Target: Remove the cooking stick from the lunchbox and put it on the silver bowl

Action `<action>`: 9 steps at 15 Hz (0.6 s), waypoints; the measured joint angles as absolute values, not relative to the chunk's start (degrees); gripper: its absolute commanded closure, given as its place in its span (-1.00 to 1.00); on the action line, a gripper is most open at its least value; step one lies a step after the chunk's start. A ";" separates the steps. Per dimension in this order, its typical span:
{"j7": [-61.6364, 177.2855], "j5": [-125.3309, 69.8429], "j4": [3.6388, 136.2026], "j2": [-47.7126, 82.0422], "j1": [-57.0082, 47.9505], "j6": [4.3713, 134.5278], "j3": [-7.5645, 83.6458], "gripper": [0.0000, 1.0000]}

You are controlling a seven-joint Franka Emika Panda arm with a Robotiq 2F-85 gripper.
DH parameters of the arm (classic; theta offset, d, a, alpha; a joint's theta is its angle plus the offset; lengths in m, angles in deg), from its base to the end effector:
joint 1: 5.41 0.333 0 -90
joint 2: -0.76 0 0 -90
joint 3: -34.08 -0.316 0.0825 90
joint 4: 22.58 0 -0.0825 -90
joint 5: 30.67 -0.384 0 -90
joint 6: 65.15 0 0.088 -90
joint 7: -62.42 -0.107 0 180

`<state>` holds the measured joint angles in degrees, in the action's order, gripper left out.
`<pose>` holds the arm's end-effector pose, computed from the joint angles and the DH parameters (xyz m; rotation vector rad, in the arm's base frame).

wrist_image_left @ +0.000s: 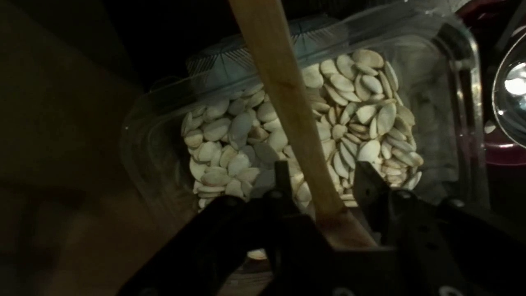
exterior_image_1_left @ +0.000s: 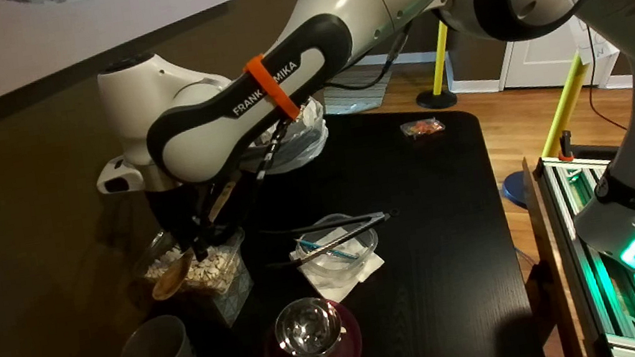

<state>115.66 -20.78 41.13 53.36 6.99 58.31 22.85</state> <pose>0.7388 0.2604 0.2754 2.4281 1.9245 0.2098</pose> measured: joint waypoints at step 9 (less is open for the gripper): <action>115.66 -20.79 39.84 53.83 7.01 58.33 22.58 0.92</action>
<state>115.66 -20.79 39.84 53.83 7.01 58.33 22.58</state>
